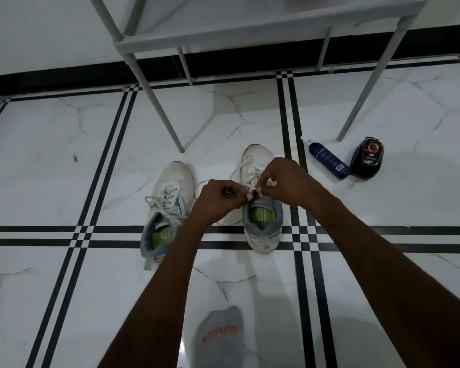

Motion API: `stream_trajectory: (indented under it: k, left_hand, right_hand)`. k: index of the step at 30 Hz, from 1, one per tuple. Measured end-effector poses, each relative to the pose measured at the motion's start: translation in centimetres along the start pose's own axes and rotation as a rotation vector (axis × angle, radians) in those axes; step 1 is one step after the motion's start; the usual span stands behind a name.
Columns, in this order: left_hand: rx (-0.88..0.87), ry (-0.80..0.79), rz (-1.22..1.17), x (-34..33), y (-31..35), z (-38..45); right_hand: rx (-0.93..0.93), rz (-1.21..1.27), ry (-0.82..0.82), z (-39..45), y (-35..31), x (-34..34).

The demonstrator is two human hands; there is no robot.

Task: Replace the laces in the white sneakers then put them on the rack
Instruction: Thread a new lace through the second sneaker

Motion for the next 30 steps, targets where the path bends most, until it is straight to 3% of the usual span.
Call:
stream_trajectory:
  k: [12,22,25,28,30]
  left_hand:
    - [0.017,0.038,-0.201,-0.5,-1.5,0.1]
    - [-0.017,0.05,-0.226,-0.2,-1.4,0.1]
    - [0.028,0.106,-0.284,-0.6,-1.7,0.2]
    - [0.104,0.178,-0.317,-1.0,-1.9,0.4]
    - [0.125,0.221,-0.318,-0.9,-2.0,0.5]
  right_hand:
    - [0.002,-0.107,0.0,0.1,-0.4,-1.9]
    - [-0.088,0.015,0.037,1.0,0.6,-2.7]
    - [-0.141,0.164,0.11,0.5,0.8,-2.7]
    - [-0.134,0.187,0.353,-0.9,0.3,-1.5]
    - [-0.127,0.136,0.331,-1.0,-0.2,-1.1]
Point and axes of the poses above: each hand's wrist, its own z-axis towards the middle knuckle, its own x-axis out of the back of the hand, y = z × x, the point moved 6 cm from there along z, towards the middle knuckle, and after that the axes turned 10 degrees about -y, right-handed, at the moved point
